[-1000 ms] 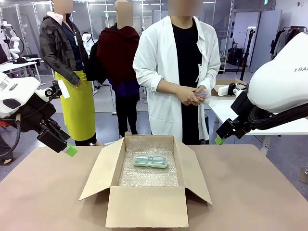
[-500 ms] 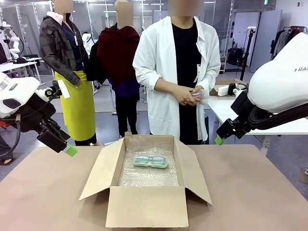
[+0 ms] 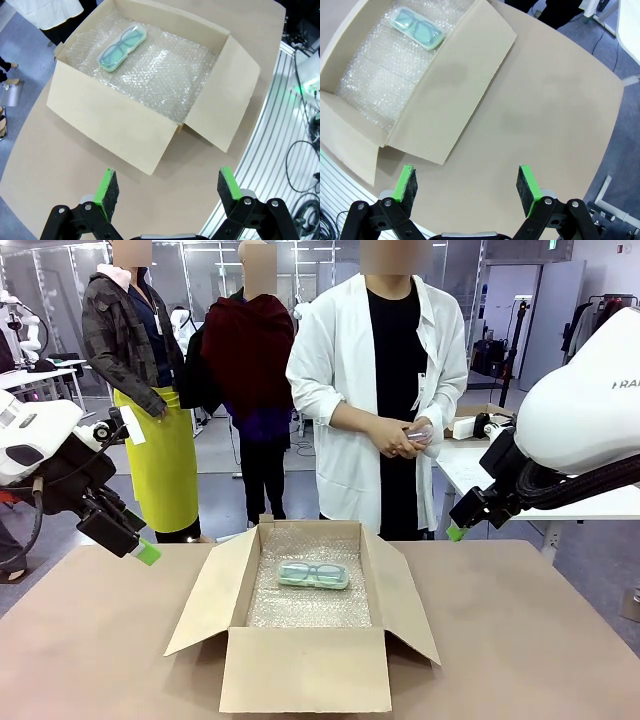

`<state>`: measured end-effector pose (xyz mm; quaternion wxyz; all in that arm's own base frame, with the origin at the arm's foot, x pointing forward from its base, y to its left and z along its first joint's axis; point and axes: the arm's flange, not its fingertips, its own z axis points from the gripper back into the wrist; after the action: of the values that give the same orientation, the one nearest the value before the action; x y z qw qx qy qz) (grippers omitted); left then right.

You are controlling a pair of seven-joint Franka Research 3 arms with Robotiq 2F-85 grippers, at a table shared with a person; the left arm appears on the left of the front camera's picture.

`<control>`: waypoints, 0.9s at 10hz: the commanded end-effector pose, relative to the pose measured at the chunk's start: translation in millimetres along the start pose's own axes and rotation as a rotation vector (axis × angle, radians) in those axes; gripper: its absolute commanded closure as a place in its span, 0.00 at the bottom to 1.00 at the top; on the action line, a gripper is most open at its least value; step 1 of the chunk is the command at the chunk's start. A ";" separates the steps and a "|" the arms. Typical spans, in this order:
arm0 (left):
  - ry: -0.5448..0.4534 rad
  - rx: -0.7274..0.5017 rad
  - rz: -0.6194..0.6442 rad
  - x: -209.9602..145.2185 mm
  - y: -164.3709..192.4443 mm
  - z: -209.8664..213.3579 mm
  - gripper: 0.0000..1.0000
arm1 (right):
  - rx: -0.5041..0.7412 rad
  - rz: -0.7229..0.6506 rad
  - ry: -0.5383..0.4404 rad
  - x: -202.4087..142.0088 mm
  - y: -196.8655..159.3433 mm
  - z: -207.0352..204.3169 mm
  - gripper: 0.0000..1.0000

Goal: Pack the glasses set securely to prepare it for shipping.
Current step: Put the Glasses case from the right side of the table into the Package Box.

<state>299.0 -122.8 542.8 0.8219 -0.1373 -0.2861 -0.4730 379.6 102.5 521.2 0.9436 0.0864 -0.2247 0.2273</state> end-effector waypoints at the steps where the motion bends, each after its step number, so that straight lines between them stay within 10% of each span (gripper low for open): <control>1: -0.017 -0.009 -0.003 -0.4 0.5 0.3 0.00 | 0.000 -0.001 0.005 -1.2 0.7 2.1 0.00; 9: -0.017 -0.009 -0.003 -0.4 0.5 0.3 0.00 | 0.000 -0.001 0.005 -1.2 0.7 2.1 0.00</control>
<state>299.0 -122.8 542.8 0.8219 -0.1373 -0.2861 -0.4730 379.6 102.5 521.2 0.9436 0.0864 -0.2247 0.2273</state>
